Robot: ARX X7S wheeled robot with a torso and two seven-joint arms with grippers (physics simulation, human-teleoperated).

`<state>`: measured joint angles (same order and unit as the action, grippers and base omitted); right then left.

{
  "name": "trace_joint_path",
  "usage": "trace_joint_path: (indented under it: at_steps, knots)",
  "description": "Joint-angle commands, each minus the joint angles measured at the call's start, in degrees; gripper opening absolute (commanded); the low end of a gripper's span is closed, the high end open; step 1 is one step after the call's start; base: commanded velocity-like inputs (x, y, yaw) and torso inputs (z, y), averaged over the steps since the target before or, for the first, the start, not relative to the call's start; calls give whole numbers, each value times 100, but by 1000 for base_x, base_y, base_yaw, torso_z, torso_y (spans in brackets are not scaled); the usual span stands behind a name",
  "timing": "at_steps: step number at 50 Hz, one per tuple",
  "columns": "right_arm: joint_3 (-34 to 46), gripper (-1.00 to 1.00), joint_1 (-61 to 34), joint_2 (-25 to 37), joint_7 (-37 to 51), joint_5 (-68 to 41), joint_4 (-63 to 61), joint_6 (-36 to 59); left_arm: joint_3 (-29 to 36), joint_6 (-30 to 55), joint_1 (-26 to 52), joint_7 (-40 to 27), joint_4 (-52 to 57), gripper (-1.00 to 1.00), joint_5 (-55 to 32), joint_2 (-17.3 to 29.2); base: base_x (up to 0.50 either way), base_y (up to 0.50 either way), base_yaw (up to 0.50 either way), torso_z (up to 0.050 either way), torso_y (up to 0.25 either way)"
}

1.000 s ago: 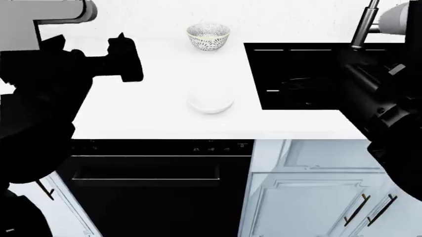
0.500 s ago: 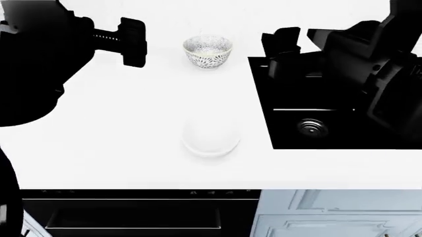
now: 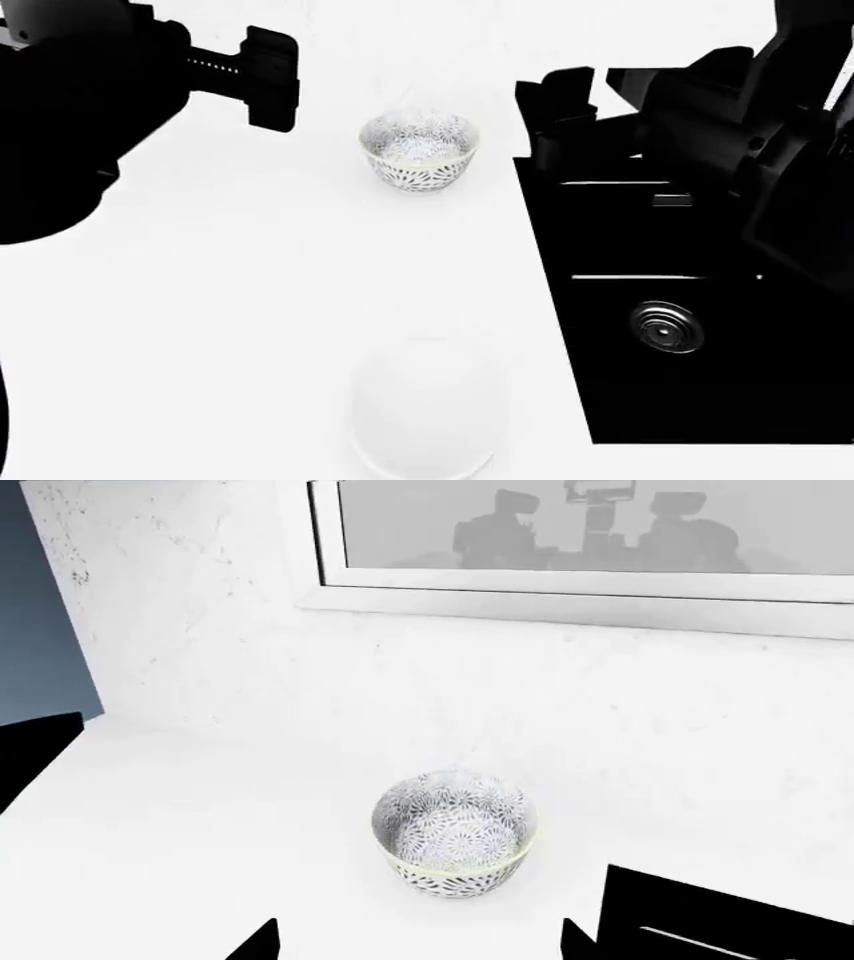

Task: Stack the bowls in the sink.

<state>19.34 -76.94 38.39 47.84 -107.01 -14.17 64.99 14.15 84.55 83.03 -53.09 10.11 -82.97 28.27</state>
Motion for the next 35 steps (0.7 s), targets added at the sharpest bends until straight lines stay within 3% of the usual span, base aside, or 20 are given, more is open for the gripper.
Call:
trace_joint_path:
  at_steps: [1,22,30,35]
  knots:
    - [81,100,-6,37,26,57,-62,41,137,-30,5,-43,-31,100,-207,47,500,1,0,0,0]
    - [81,100,-66,119,-87,142,-187,46,323,-120,73,-182,-48,100,-456,158,224,0,0,0,1]
    - [111,100,-143,136,29,-1,-166,33,449,-329,56,160,-42,100,-272,117,0,0,0,0,0]
    - [150,100,-328,144,243,-260,-169,28,488,-547,108,530,-798,100,-228,-158,0,0,0,0,0]
